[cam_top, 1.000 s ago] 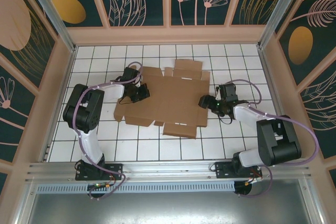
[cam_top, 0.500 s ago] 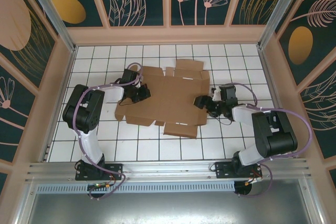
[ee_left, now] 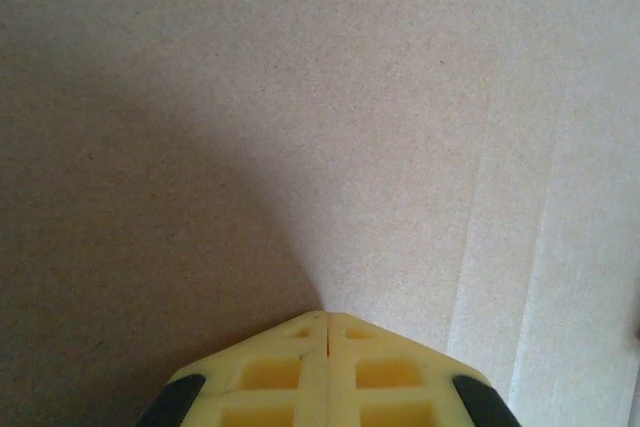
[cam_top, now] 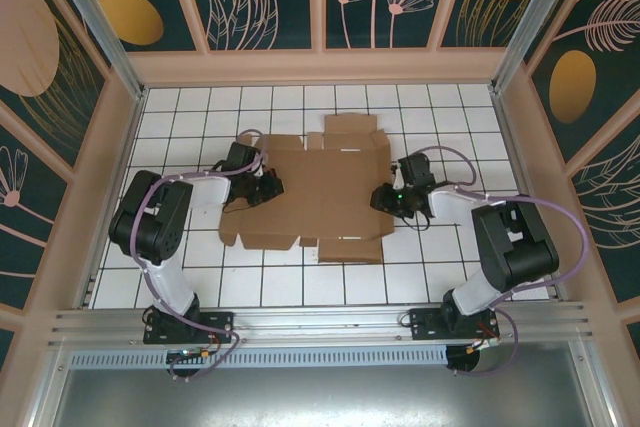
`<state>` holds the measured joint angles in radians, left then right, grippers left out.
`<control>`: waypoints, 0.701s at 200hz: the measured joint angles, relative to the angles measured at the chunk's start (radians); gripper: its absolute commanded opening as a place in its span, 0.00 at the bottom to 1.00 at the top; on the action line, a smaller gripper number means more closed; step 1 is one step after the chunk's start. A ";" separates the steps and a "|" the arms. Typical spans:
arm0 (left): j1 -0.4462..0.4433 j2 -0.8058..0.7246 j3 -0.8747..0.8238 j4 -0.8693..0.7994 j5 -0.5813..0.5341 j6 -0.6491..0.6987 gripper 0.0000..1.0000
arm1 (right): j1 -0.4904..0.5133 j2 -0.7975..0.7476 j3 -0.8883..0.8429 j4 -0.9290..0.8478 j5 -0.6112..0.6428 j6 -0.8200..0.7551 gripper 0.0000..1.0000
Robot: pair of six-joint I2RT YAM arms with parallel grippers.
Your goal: Fold the paper box
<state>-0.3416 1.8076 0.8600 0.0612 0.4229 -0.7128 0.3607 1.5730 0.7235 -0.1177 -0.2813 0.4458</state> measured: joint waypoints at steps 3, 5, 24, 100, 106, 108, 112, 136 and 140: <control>-0.001 -0.006 -0.006 0.001 0.000 -0.003 0.00 | 0.008 0.006 0.010 -0.011 0.015 -0.004 0.24; -0.003 -0.011 -0.014 0.002 0.000 -0.008 0.00 | 0.017 0.011 0.019 -0.021 0.029 -0.011 0.21; -0.016 -0.046 -0.051 0.006 -0.019 -0.028 0.00 | 0.076 0.039 0.094 -0.111 0.151 -0.044 0.17; -0.171 -0.093 -0.095 0.014 -0.026 -0.156 0.00 | 0.304 0.134 0.453 -0.408 0.558 -0.178 0.19; -0.174 -0.095 -0.096 0.014 -0.021 -0.161 0.00 | 0.318 0.142 0.468 -0.420 0.581 -0.184 0.18; -0.175 -0.096 -0.096 0.014 -0.021 -0.162 0.00 | 0.325 0.146 0.474 -0.423 0.591 -0.189 0.17; -0.175 -0.098 -0.096 0.014 -0.019 -0.165 0.01 | 0.333 0.151 0.480 -0.430 0.603 -0.195 0.17; -0.174 -0.135 -0.084 -0.010 -0.021 -0.163 0.11 | 0.367 0.177 0.514 -0.486 0.720 -0.251 0.08; -0.174 -0.145 -0.075 -0.021 -0.022 -0.158 0.12 | 0.369 0.180 0.518 -0.491 0.736 -0.261 0.07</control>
<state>-0.5156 1.6630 0.7849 0.0406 0.4007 -0.8707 0.7292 1.7527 1.2415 -0.6083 0.4549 0.1852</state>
